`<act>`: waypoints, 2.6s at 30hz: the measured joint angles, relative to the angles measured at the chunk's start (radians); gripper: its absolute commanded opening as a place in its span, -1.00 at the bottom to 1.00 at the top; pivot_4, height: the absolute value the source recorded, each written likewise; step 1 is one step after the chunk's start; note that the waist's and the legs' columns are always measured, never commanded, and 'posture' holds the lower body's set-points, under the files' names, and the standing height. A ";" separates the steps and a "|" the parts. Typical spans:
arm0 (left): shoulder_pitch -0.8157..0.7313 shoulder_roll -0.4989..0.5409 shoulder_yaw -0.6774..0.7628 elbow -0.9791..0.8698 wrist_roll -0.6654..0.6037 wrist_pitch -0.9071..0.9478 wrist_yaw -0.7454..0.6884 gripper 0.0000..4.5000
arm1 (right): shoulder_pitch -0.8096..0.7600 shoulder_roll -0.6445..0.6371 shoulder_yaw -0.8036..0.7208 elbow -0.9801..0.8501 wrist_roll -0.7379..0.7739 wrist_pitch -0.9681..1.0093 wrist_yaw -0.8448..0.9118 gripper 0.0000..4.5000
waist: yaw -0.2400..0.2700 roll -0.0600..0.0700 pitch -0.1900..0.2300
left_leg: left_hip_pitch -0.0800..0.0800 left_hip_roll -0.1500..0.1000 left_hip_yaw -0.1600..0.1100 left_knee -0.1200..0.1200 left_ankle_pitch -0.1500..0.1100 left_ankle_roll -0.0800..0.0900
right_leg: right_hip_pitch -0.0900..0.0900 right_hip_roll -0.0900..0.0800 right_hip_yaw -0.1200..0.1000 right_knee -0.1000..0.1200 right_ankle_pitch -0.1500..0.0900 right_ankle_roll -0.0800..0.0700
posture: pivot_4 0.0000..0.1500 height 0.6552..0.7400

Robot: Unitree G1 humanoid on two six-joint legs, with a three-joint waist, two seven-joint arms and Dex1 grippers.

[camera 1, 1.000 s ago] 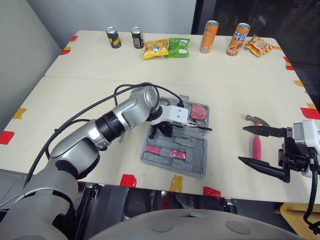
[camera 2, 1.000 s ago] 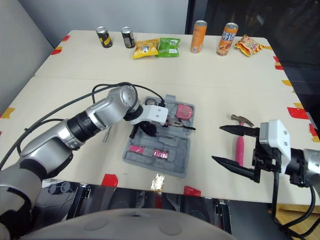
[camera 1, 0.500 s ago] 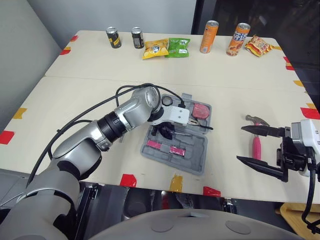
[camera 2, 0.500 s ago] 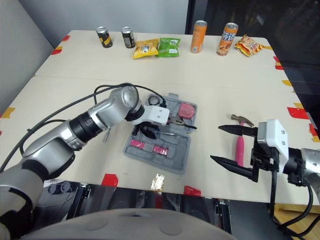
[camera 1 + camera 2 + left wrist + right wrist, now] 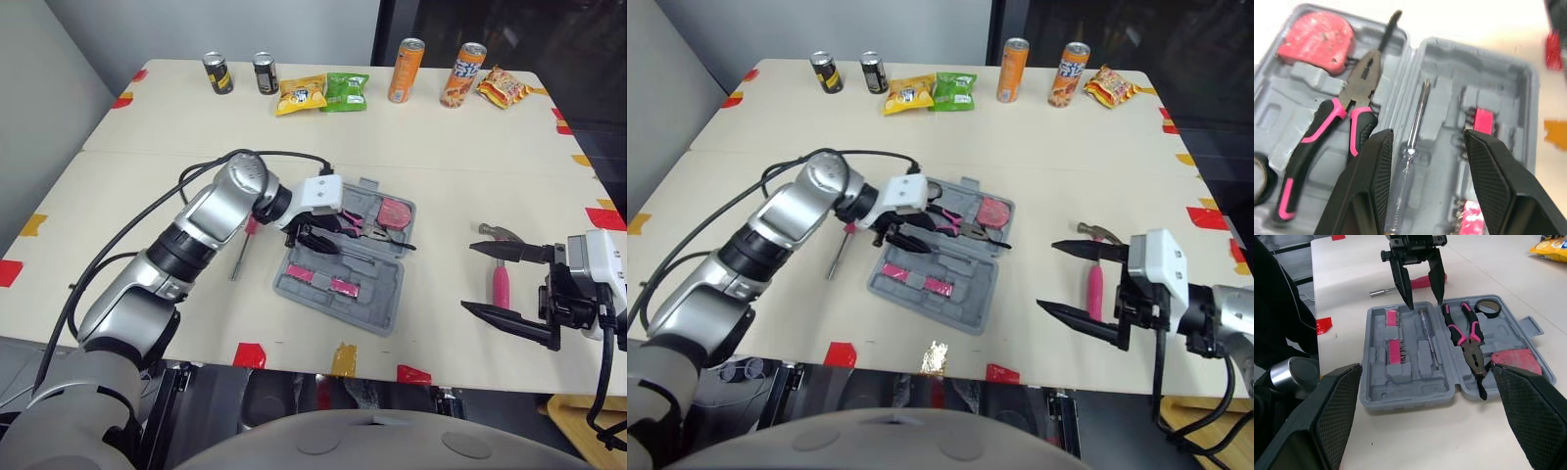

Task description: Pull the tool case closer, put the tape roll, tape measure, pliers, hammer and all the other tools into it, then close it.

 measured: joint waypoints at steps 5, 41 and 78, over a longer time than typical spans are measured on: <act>0.107 -0.035 0.091 0.057 -0.055 -0.132 0.038 -0.61 | -0.002 0.007 0.006 0.016 0.000 -0.003 -0.008 1.00 | 0.003 0.000 0.000 | -0.001 0.000 0.000 0.001 0.000 0.000 | 0.000 0.000 0.000 0.000 0.000 0.000 | 1.00 1.00; 0.532 -0.100 0.529 -0.071 -0.333 -0.163 0.371 -0.99 | -0.105 0.308 0.211 -0.007 -0.121 -0.078 -0.331 1.00 | -0.022 0.003 -0.009 | -0.001 0.000 0.001 0.000 0.000 0.002 | -0.002 0.000 0.000 0.000 0.001 0.001 | 1.00 1.00; 0.953 0.075 0.855 -0.404 -0.594 0.002 0.540 0.99 | 0.191 0.325 0.006 0.329 -0.080 -0.393 -0.105 1.00 | -0.044 0.004 -0.002 | 0.017 -0.002 0.002 -0.014 -0.001 0.001 | 0.013 0.000 0.001 -0.013 -0.001 0.002 | 1.00 1.00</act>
